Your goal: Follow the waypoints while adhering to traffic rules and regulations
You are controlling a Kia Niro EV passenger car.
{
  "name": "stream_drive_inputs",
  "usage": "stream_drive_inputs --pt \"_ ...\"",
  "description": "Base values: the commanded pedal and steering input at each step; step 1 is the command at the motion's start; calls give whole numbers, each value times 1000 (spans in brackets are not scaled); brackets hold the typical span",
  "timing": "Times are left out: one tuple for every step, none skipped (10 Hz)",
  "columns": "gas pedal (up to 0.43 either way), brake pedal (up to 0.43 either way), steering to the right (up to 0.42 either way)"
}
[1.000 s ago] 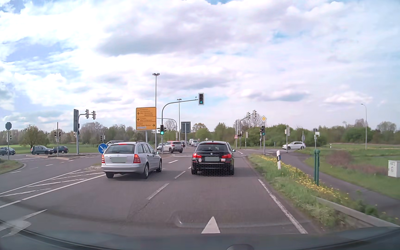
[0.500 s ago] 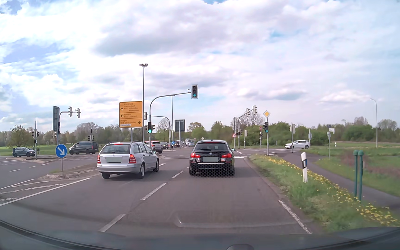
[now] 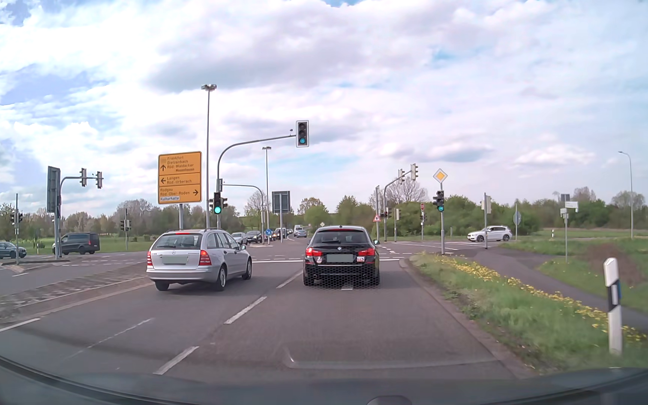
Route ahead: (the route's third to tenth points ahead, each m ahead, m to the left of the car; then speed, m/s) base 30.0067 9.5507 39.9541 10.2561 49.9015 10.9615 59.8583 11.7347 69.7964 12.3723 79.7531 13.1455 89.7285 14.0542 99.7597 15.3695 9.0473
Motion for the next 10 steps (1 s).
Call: stream_drive_inputs --pt "0 0 8" --pt "0 0 8" --pt "0 0 8" --pt "0 0 8" --pt "0 0 8" --pt "0 0 8" --pt "0 0 8" --pt "0 0 7" --pt "0 0 4" --pt "0 0 0"
